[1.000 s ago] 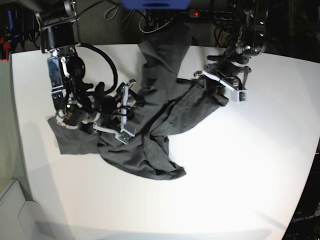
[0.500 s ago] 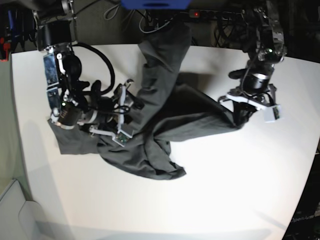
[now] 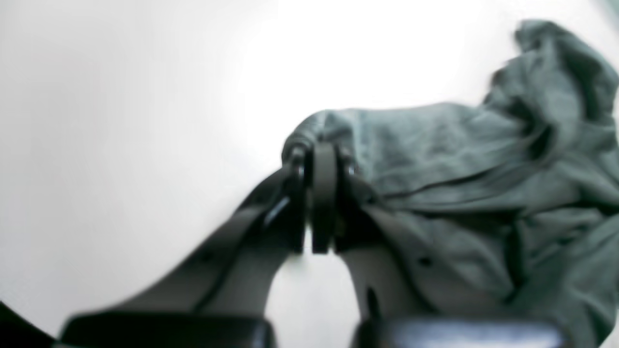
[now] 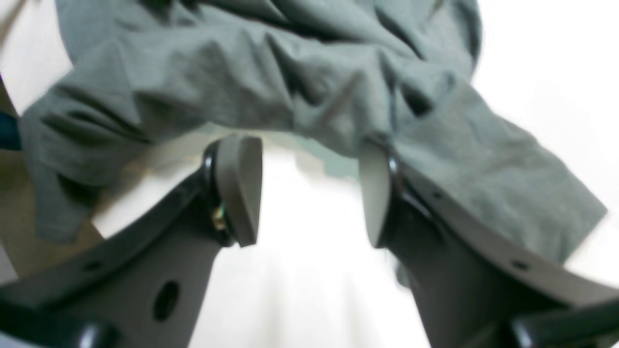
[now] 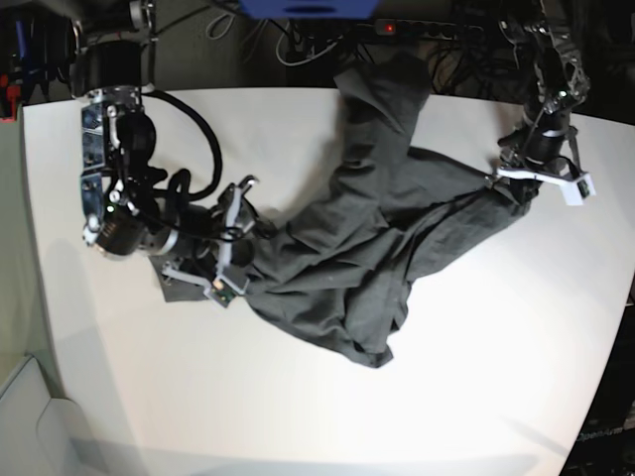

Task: Layout the t-shirt on the table in an organized manner, then fold the t-shirt properly
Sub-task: 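Hold the shirt with both grippers and pull it apart to spread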

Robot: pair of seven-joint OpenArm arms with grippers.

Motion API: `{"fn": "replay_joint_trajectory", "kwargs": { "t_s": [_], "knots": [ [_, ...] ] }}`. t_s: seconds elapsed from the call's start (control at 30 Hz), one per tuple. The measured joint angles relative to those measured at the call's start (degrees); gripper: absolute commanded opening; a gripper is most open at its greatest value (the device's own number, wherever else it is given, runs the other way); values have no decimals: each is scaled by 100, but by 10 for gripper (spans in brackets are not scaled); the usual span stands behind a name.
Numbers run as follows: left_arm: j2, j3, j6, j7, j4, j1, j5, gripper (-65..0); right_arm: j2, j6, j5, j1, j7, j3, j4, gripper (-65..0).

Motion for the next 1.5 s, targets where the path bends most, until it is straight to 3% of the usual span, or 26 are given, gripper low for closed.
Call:
{"fn": "replay_joint_trajectory", "kwargs": {
  "t_s": [0.3, 0.77, 1.1, 1.5],
  "knots": [
    [-22, -31, 4, 2, -258, 33, 0, -647, -334, -2, 9, 649, 28, -52, -682, -316],
    [-7, -35, 2, 4, -267, 94, 0, -647, -282, 2, -46, 1617, 313, -87, -2118, -315],
    [-17, -35, 0, 4, -269, 101, 0, -647, 118, -2, -50, 1794, 1019, -544, -3025, -315],
    [-15, -28, 0, 4, -256, 101, 0, -647, 437, -2, -55, 1801, 1285, -560, -3082, -315]
  ]
}}
